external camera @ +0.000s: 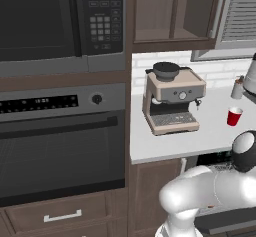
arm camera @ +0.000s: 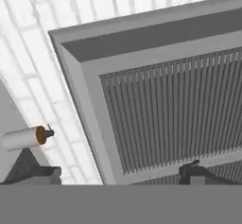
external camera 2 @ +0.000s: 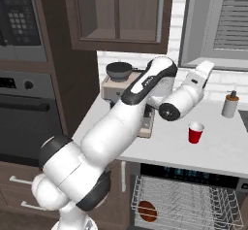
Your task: Pick up the cup and bowl from the counter, place them in the dishwasher, and close the dishwasher door.
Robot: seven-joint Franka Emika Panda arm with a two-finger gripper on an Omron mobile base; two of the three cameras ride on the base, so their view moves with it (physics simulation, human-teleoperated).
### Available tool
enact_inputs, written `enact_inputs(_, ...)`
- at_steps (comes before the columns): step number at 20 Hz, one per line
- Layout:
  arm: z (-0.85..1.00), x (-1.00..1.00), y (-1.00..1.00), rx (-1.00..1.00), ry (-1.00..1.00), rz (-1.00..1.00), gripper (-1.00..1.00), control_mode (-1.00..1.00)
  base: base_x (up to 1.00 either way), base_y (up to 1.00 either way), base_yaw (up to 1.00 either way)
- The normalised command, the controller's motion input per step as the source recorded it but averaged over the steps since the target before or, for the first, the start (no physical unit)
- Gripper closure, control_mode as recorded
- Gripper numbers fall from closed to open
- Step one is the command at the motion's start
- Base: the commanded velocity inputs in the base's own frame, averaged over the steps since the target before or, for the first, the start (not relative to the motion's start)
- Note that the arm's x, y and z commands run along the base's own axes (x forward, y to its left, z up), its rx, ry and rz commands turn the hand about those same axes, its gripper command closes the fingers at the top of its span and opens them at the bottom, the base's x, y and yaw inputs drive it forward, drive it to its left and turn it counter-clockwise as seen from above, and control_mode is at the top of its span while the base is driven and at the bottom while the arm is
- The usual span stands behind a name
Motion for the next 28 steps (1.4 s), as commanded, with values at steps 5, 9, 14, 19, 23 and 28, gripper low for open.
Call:
enact_inputs(5,-0.02,-0.45,0.0,-0.89,-0.07,0.71,-1.0,-1.0,0.0,0.0,0.0)
enact_inputs(9,-0.06,-0.38,0.02,-1.0,0.27,0.55,-1.0,-1.0,0.0,0.0,0.0)
enact_inputs(14,-0.7,-0.11,0.4,-0.86,0.44,0.26,-1.0,-1.0,0.0,0.0,0.0)
enact_inputs(19,-0.43,0.06,0.05,-0.24,0.14,0.01,-1.0,-1.0,0.0,0.0,0.0)
enact_inputs(23,-0.25,0.51,-0.05,-0.09,0.21,-0.01,-1.0,-1.0,0.0,0.0,0.0)
enact_inputs(28,-0.3,0.51,-0.02,0.0,0.52,-0.01,-1.0,-1.0,0.0,0.0,0.0)
